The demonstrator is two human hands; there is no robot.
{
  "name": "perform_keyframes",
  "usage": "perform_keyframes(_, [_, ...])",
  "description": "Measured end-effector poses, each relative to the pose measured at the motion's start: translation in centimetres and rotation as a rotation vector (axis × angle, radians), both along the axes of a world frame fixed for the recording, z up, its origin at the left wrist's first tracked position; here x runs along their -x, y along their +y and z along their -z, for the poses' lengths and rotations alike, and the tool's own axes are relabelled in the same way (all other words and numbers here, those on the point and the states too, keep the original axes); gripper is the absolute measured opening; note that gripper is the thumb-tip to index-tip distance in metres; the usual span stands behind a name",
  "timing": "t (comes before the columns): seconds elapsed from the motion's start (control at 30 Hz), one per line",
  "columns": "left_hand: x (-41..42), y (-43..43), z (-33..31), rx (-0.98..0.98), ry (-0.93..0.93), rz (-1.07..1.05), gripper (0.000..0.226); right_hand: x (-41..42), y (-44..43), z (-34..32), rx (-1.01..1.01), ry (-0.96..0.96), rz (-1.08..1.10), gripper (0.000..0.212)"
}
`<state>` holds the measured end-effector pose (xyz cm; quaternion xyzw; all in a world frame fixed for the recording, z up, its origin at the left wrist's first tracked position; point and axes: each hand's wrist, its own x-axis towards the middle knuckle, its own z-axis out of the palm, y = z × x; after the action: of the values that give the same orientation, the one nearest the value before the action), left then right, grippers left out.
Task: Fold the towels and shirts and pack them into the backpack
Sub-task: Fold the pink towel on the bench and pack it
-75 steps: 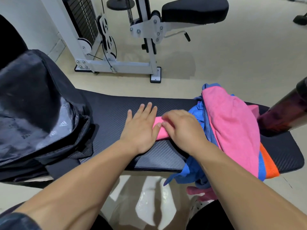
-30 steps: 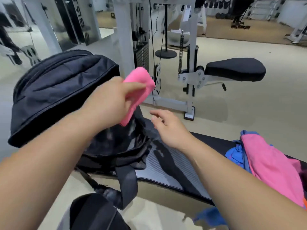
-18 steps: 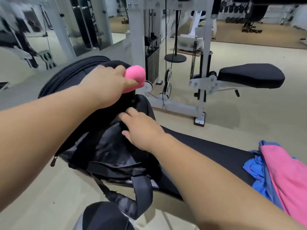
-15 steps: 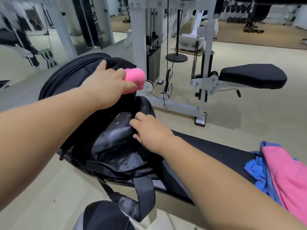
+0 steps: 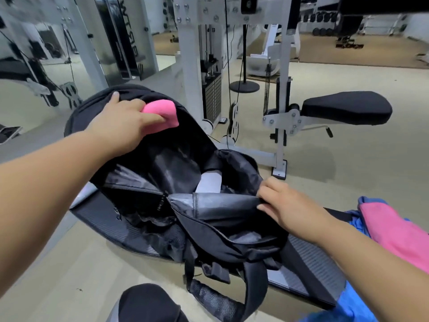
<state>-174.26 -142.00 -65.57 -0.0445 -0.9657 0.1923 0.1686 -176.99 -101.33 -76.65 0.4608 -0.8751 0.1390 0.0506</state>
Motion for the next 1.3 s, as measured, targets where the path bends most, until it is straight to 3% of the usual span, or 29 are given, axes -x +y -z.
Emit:
perform_keyframes(0.13, [-0.4, 0.7, 0.3, -0.176, -0.113, -0.124, 0.081, -1.0, 2.2, -0.3, -0.019, 0.028, -0.006, 0.017])
perform_keyframes(0.23, [-0.5, 1.8, 0.2, -0.289, -0.182, -0.235, 0.084, -1.6, 2.8, 0.2, 0.002, 0.009, -0.002, 0.014])
perform_keyframes(0.3, [-0.8, 3.6, 0.0, -0.204, -0.178, -0.247, 0.078, -2.2, 2.9, 0.8, 0.027, 0.002, 0.026, 0.015])
perform_keyframes(0.4, [-0.7, 9.2, -0.6, 0.045, -0.064, -0.064, 0.052, -2.9, 2.3, 1.1, 0.063, 0.012, 0.044, 0.014])
perform_keyframes(0.53, [1.3, 16.2, 1.0, -0.064, -0.321, 0.021, 0.078, -3.2, 1.5, 0.8, 0.088, 0.030, 0.013, 0.010])
perform_keyframes(0.63, [3.1, 19.1, 3.2, -0.165, -0.507, -0.062, 0.057, -3.2, 1.8, 1.1, 0.095, 0.030, 0.008, 0.011])
perform_keyframes(0.73, [3.9, 20.4, 6.2, -0.484, -0.683, -0.180, 0.047, -3.4, 2.0, 1.6, 0.113, 0.027, 0.016, 0.012])
perform_keyframes(0.93, [2.5, 19.0, 13.0, -1.660, -0.733, -0.322, 0.061, -3.2, 3.2, 2.6, 0.132, 0.018, -0.004, 0.014])
perform_keyframes(1.0, [2.4, 18.7, 14.4, -1.856, -0.749, -0.281, 0.069, -3.1, 3.5, 2.9, 0.137, 0.012, -0.003, 0.014])
perform_keyframes(1.07, [2.4, 18.7, 15.4, -1.786, -0.738, -0.228, 0.073, -3.1, 3.7, 3.1, 0.148, 0.012, -0.008, 0.013])
perform_keyframes(1.3, [4.4, 19.5, 16.8, -0.913, -0.628, -0.087, 0.088, -3.3, 4.0, 4.1, 0.184, -0.021, 0.043, 0.019])
